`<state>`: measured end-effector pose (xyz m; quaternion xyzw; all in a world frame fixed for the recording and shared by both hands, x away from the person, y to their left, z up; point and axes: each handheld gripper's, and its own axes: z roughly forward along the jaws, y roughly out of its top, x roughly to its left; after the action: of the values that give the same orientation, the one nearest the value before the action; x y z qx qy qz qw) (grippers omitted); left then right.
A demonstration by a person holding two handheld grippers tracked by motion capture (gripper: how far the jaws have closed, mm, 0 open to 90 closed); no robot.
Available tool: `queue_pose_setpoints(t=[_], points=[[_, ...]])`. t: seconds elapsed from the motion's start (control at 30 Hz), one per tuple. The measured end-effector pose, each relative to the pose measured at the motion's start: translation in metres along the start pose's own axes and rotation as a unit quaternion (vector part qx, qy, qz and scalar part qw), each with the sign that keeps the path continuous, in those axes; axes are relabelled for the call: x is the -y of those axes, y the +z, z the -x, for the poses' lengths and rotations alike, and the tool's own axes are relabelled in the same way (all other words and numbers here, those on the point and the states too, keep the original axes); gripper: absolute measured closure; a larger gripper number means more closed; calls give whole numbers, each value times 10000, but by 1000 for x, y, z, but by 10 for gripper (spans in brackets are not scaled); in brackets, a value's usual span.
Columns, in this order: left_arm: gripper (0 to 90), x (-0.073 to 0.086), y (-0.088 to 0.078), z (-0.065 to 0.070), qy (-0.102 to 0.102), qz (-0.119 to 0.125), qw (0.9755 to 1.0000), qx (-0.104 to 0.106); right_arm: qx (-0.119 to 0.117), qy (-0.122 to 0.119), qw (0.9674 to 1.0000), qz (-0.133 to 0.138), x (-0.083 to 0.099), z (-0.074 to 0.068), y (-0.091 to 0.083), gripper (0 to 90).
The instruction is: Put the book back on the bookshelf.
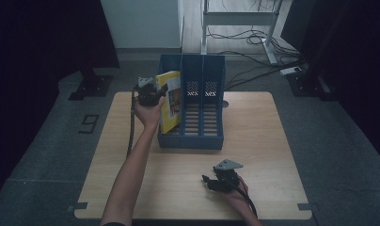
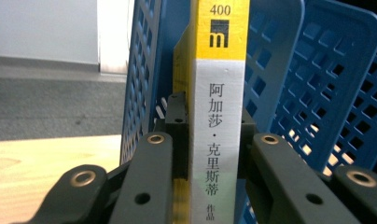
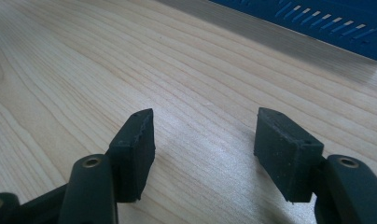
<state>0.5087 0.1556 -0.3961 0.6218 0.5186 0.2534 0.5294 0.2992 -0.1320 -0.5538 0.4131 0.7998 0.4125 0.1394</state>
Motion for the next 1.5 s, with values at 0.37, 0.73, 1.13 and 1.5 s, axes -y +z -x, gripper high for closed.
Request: queue_pose_setpoints(t=[0.37, 0.73, 1.13, 1.5], points=[[760, 5, 7, 6, 98, 261, 9996, -99, -33, 47, 10000, 5, 0, 1, 0, 377], [759, 20, 2, 1, 84, 193, 9998, -32, -13, 9, 10000, -4, 0, 0, 0, 376], [746, 29, -19, -6, 84, 35, 9998, 152, 16, -16, 10000, -15, 0, -1, 0, 376], [733, 34, -36, -9, 140, -172, 9995, 234, 31, -38, 10000, -29, 0, -1, 0, 374]])
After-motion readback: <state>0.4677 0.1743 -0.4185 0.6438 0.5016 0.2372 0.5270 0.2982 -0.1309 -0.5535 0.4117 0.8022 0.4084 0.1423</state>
